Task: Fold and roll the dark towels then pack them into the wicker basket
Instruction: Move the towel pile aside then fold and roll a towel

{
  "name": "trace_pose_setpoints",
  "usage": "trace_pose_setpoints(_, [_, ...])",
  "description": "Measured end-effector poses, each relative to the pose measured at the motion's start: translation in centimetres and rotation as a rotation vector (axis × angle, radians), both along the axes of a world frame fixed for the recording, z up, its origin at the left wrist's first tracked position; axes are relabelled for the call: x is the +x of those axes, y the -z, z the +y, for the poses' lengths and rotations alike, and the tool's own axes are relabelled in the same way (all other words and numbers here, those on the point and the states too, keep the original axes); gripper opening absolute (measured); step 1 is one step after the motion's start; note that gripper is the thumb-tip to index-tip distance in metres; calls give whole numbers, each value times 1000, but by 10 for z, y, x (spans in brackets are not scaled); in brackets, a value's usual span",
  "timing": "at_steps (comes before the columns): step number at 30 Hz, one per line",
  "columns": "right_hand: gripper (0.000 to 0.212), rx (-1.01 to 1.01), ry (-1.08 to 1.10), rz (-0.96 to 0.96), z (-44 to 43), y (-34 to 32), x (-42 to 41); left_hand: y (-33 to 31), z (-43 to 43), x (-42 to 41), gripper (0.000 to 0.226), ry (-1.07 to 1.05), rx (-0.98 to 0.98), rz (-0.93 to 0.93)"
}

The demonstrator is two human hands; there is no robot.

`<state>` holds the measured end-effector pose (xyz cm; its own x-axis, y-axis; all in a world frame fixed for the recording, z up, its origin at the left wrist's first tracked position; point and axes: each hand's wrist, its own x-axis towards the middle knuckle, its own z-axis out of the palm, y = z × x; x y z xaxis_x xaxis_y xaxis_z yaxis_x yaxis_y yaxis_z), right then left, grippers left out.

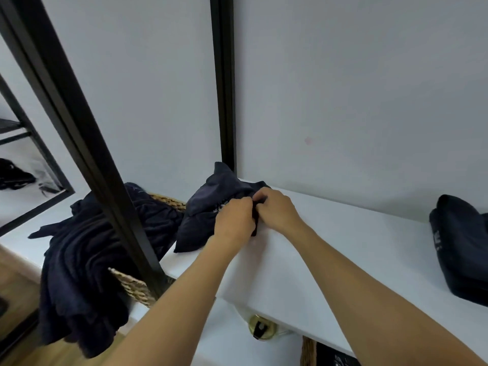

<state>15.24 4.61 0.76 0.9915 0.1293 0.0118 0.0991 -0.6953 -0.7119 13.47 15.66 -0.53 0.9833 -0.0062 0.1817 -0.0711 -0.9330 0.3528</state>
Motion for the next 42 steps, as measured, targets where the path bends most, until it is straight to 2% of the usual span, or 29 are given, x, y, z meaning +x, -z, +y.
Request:
trace_pose_setpoints(2, [39, -33, -70, 13, -6, -7, -4, -8, 2, 2, 20, 46, -156, 19])
trace_pose_setpoints(4, [39, 45, -96, 1, -14, -17, -7, -24, 4, 1, 19, 116, -307, -4])
trace_pose_setpoints(7, [20, 122, -148, -44, -25, -48, -13, -65, 6, -1, 23, 210, -446, -90])
trace_pose_setpoints(9, [10, 154, -139, -143, -32, -74, -17, -100, 3, -3, 23, 271, -438, -155])
trace_pose_setpoints(15, [14, 282, -22, -384, -55, -157, -26, -188, -14, -7, 24, 368, -305, -325])
trace_pose_setpoints(19, [8, 414, 67, -455, -80, -193, -35, -209, -34, -13, 16, 385, -209, -276])
trace_pose_setpoints(21, [8, 428, 60, -432, -94, -203, -42, -212, -43, -17, 15, 363, -257, -278])
trace_pose_setpoints(23, [15, 382, 16, -402, -109, -210, -49, -215, -51, -19, 17, 347, -349, -322])
trace_pose_setpoints(27, [19, 93, -40, -437, -133, -224, -62, -223, -72, -20, 31, 401, -543, -357])
trace_pose_setpoints(29, [18, -1, -28, -484, -140, -229, -64, -229, -83, -23, 29, 462, -601, -412])
trace_pose_setpoints(32, [13, -47, 59, -568, -154, -238, -66, -232, -90, -25, 17, 517, -436, -435])
trace_pose_setpoints(34, [16, -24, 107, -591, -165, -243, -70, -226, -88, -21, 10, 508, -236, -332])
trace_pose_setpoints(36, [18, -4, 167, -635, -179, -245, -73, -216, -80, -14, 14, 453, -142, -207])
trace_pose_setpoints(39, [20, -38, 279, -663, -204, -242, -72, -208, -60, -6, 16, 376, -262, -172])
trace_pose_setpoints(42, [21, -193, 448, -604, -230, -235, -67, -212, -46, 1, 16, 363, -485, -226])
